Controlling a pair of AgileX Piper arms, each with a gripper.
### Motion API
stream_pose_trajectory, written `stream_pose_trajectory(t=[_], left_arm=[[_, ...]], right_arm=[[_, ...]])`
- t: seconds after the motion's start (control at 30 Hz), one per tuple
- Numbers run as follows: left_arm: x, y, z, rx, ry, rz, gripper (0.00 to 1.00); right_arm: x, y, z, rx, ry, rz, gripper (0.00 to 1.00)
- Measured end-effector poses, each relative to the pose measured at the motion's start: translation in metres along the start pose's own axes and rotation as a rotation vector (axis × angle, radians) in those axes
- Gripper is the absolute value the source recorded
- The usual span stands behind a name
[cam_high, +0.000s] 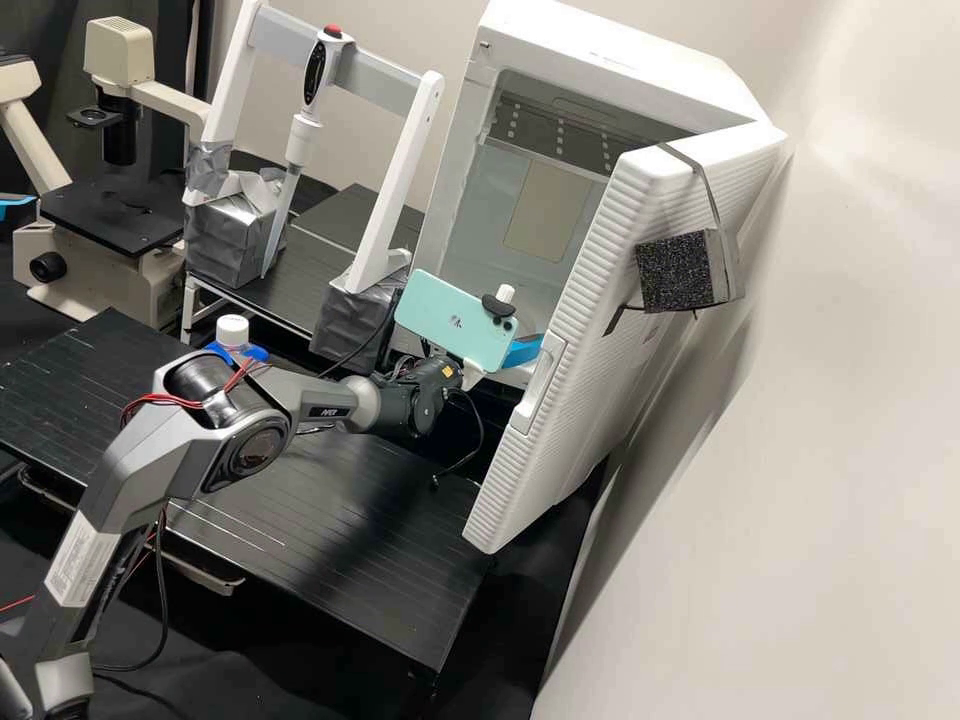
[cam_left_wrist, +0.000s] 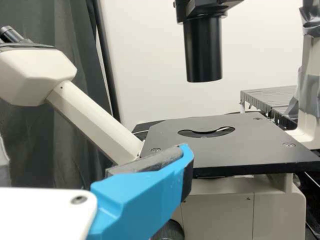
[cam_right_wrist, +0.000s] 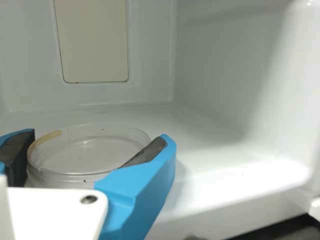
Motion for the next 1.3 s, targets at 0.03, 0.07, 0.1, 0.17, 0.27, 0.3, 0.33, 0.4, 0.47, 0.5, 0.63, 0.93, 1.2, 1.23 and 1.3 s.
stream_pose_trajectory(t=[0.03,0.07,0.1,0.17,0.27,0.3,0.33,0.4,0.47,0.5,0.63,0.93,1.2,1.23,1.3], left_arm=[[0.0,0.0,0.0,0.0,0.0,0.0,1.0],[0.0,0.0,0.0,0.0,0.0,0.0,1.0],[0.0,0.0,0.0,0.0,0.0,0.0,1.0],[0.0,0.0,0.0,0.0,0.0,0.0,1.0],[0.0,0.0,0.0,0.0,0.0,0.0,1.0],[0.0,0.0,0.0,0.0,0.0,0.0,1.0],[0.0,0.0,0.0,0.0,0.0,0.0,1.0],[0.0,0.0,0.0,0.0,0.0,0.0,1.0],[0.0,0.0,0.0,0.0,0.0,0.0,1.0],[0.0,0.0,0.0,0.0,0.0,0.0,1.0],[0.0,0.0,0.0,0.0,0.0,0.0,1.0],[0.0,0.0,0.0,0.0,0.0,0.0,1.0],[0.0,0.0,0.0,0.0,0.0,0.0,1.0],[0.0,0.0,0.0,0.0,0.0,0.0,1.0],[0.0,0.0,0.0,0.0,0.0,0.0,1.0]], right_arm=[[-0.002,0.0,0.0,-0.003,-0.001,0.001,0.0],[-0.005,0.002,0.0,0.003,0.001,0.007,0.0],[-0.008,0.003,-0.001,0.002,0.006,0.014,0.0],[-0.013,0.006,0.0,0.0,0.001,0.025,0.0],[-0.022,0.011,-0.001,0.006,0.011,0.046,0.0],[-0.024,0.012,-0.001,0.005,0.008,0.047,0.0],[-0.028,0.013,0.0,0.009,0.002,0.051,0.0],[-0.033,0.014,0.0,0.008,-0.005,0.059,0.0],[-0.037,0.014,0.003,0.01,-0.016,0.07,0.0],[-0.04,0.015,0.002,0.008,-0.019,0.074,0.0],[-0.05,0.014,0.004,0.006,-0.03,0.094,0.0],[-0.088,0.013,0.006,0.005,-0.002,0.147,0.0],[-0.127,0.005,0.005,0.018,0.058,0.186,0.0],[-0.133,0.002,0.003,0.018,0.071,0.189,0.0],[-0.144,-0.001,0.003,0.022,0.085,0.198,0.0]])
